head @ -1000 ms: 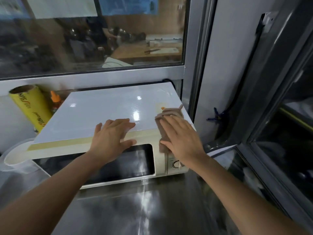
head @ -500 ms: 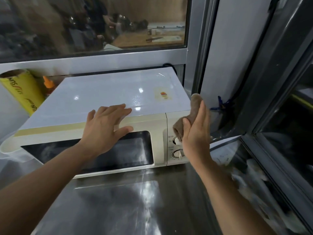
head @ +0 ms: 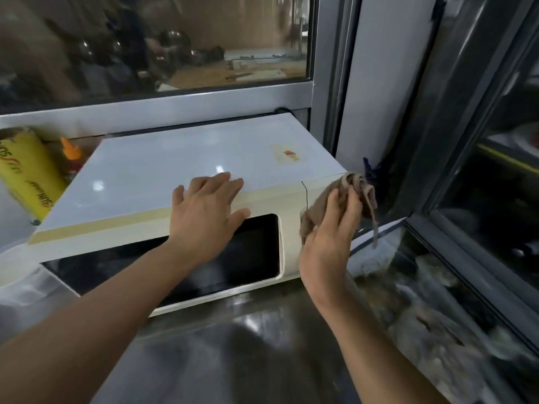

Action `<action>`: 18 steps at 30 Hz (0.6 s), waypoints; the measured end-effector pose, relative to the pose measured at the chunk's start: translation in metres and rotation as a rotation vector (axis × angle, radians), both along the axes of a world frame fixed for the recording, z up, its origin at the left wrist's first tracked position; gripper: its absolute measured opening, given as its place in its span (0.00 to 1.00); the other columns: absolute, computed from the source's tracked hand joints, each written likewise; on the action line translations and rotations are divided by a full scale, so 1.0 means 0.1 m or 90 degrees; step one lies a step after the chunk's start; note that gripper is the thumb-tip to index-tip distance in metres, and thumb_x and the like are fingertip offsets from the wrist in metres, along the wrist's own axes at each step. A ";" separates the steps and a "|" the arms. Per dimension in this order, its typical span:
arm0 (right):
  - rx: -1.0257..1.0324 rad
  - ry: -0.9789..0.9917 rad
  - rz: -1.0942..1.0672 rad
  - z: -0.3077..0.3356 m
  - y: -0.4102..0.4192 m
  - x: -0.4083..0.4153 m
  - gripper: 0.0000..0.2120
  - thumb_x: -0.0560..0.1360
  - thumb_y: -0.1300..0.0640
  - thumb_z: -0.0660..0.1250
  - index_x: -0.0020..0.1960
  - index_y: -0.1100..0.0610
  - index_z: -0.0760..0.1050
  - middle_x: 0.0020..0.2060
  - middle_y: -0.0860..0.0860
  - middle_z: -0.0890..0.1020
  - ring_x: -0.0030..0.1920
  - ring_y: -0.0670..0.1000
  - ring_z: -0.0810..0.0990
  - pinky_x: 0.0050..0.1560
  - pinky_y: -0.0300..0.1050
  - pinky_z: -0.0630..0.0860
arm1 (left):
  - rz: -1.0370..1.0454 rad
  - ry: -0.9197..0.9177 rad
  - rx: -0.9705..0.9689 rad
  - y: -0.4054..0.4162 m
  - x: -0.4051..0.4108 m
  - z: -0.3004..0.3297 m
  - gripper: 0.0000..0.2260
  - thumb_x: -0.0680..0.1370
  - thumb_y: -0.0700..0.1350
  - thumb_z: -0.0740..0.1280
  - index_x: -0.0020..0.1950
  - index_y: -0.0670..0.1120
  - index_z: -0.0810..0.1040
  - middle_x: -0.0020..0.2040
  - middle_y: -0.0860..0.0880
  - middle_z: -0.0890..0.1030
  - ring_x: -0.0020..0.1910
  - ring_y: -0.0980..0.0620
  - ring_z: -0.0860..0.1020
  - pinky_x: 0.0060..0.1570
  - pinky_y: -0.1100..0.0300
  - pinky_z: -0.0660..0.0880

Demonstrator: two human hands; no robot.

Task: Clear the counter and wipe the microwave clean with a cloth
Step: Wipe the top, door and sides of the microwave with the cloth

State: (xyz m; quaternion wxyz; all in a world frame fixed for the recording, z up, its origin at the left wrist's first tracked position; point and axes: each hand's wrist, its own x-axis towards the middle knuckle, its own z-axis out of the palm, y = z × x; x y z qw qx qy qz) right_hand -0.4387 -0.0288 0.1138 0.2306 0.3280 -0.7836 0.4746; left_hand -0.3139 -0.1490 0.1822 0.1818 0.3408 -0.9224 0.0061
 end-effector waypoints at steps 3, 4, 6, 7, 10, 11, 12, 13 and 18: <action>-0.077 -0.077 -0.009 0.12 -0.04 0.12 0.22 0.70 0.69 0.61 0.64 0.65 0.71 0.65 0.60 0.68 0.67 0.59 0.65 0.68 0.51 0.66 | 0.003 -0.007 -0.026 0.00 0.00 -0.03 0.23 0.78 0.58 0.59 0.72 0.55 0.64 0.74 0.53 0.63 0.71 0.47 0.61 0.69 0.44 0.55; -0.077 -0.059 0.004 0.11 -0.05 0.18 0.20 0.70 0.70 0.61 0.62 0.64 0.73 0.64 0.59 0.70 0.66 0.58 0.67 0.69 0.47 0.65 | 0.002 -0.009 -0.032 0.00 0.00 -0.04 0.23 0.78 0.58 0.59 0.72 0.55 0.64 0.74 0.53 0.64 0.70 0.47 0.61 0.68 0.44 0.55; -0.074 -0.004 0.052 0.08 -0.05 0.28 0.17 0.70 0.74 0.64 0.58 0.64 0.75 0.60 0.58 0.73 0.64 0.57 0.71 0.69 0.44 0.65 | 0.000 -0.010 -0.045 -0.01 0.01 -0.05 0.23 0.78 0.59 0.59 0.72 0.56 0.63 0.74 0.53 0.64 0.70 0.46 0.62 0.68 0.44 0.57; -0.069 0.021 0.074 0.07 -0.04 0.29 0.16 0.69 0.74 0.65 0.56 0.64 0.76 0.58 0.58 0.74 0.62 0.57 0.72 0.68 0.47 0.68 | 0.000 -0.010 -0.051 -0.02 0.01 -0.05 0.23 0.78 0.59 0.58 0.72 0.56 0.63 0.73 0.53 0.64 0.70 0.46 0.63 0.68 0.45 0.57; -0.026 0.077 0.118 0.08 0.05 0.12 0.16 0.67 0.73 0.69 0.53 0.64 0.78 0.56 0.60 0.75 0.59 0.59 0.75 0.64 0.47 0.70 | -0.001 -0.009 -0.055 -0.03 0.01 -0.06 0.23 0.77 0.60 0.57 0.72 0.56 0.63 0.73 0.54 0.64 0.70 0.46 0.63 0.68 0.45 0.58; -0.002 0.080 0.123 0.08 0.08 0.04 0.16 0.66 0.72 0.69 0.53 0.63 0.78 0.56 0.60 0.74 0.59 0.59 0.75 0.64 0.47 0.70 | 0.000 -0.007 -0.055 -0.03 0.01 -0.06 0.23 0.77 0.60 0.57 0.72 0.56 0.63 0.73 0.54 0.64 0.70 0.46 0.63 0.68 0.45 0.58; 0.012 0.064 0.118 0.09 0.11 -0.04 0.16 0.66 0.72 0.69 0.52 0.63 0.78 0.57 0.60 0.73 0.60 0.59 0.74 0.63 0.48 0.71 | -0.002 -0.005 -0.054 -0.03 0.01 -0.06 0.23 0.77 0.60 0.57 0.72 0.56 0.63 0.73 0.54 0.65 0.70 0.46 0.63 0.68 0.45 0.58; 0.015 0.034 0.103 0.11 0.14 -0.11 0.16 0.66 0.72 0.69 0.52 0.63 0.77 0.57 0.59 0.72 0.60 0.58 0.74 0.63 0.49 0.72 | -0.005 -0.003 -0.052 -0.03 0.01 -0.06 0.23 0.77 0.60 0.57 0.72 0.56 0.63 0.73 0.53 0.65 0.70 0.46 0.63 0.68 0.45 0.58; -0.013 -0.070 0.029 0.16 0.19 -0.30 0.16 0.67 0.71 0.69 0.52 0.60 0.74 0.58 0.55 0.68 0.59 0.54 0.72 0.59 0.36 0.68 | -0.012 0.004 -0.043 -0.02 0.01 -0.06 0.23 0.77 0.60 0.57 0.72 0.56 0.63 0.73 0.53 0.65 0.69 0.46 0.63 0.69 0.45 0.58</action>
